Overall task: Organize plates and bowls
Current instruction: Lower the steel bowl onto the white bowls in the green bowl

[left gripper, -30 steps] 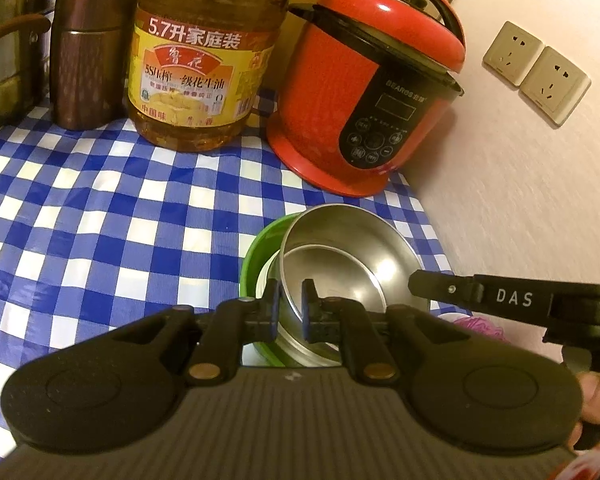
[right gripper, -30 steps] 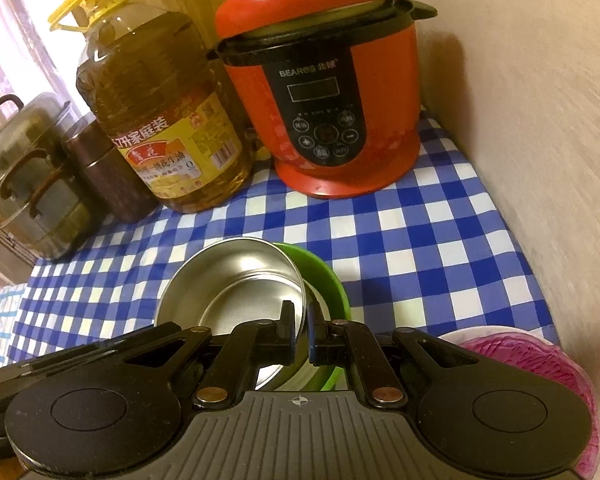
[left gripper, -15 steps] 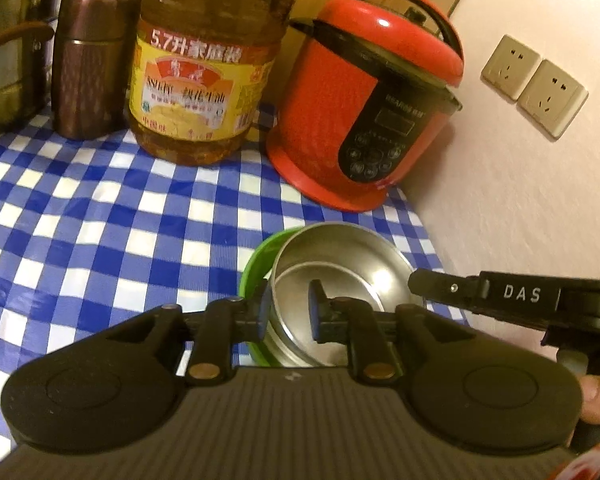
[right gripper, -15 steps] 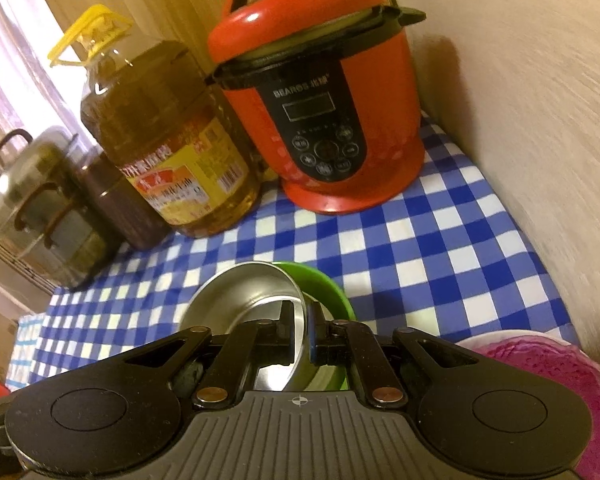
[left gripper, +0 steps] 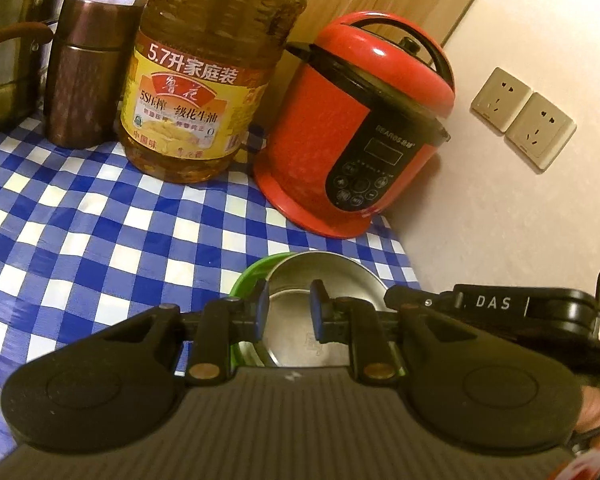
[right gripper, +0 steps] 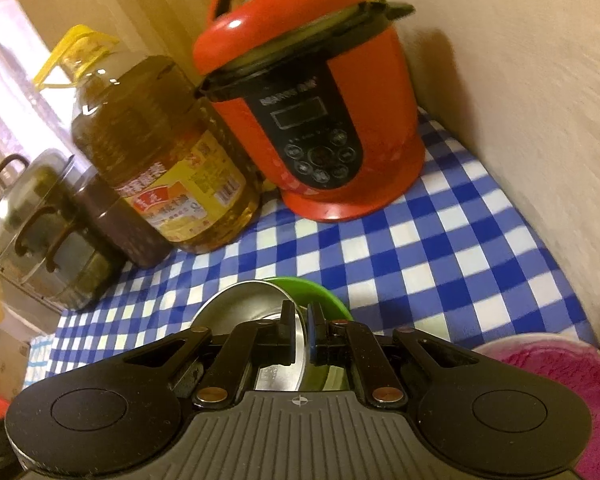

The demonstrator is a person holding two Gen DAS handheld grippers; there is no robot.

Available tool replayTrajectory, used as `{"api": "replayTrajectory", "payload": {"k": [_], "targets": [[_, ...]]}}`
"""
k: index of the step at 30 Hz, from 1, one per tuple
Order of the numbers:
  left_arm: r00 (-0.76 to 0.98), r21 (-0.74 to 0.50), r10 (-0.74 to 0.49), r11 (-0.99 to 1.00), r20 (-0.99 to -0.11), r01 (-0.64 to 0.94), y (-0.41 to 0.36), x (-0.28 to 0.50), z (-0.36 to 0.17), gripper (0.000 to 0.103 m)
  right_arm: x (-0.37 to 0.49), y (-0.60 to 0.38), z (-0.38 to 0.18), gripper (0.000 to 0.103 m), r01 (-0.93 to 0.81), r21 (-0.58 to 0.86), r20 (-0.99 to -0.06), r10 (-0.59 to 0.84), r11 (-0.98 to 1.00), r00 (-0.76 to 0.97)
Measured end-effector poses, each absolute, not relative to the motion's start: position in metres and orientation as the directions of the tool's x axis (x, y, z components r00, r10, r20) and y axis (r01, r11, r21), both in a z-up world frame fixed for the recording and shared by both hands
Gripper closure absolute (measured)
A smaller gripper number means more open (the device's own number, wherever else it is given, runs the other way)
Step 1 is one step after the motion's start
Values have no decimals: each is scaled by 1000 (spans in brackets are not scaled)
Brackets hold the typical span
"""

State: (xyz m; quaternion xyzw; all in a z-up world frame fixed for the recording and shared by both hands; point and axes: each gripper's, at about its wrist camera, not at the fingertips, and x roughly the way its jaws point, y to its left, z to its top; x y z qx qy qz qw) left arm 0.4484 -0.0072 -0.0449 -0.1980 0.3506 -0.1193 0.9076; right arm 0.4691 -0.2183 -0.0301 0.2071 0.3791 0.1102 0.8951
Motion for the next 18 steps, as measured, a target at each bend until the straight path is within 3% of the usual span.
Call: {"api": "replayTrajectory", "payload": {"k": [18], "targets": [[708,-439,-371,893,-601,95,-6,461,-49,85,481,-220,-33,97,-18,460,-662,356,888,659]]}}
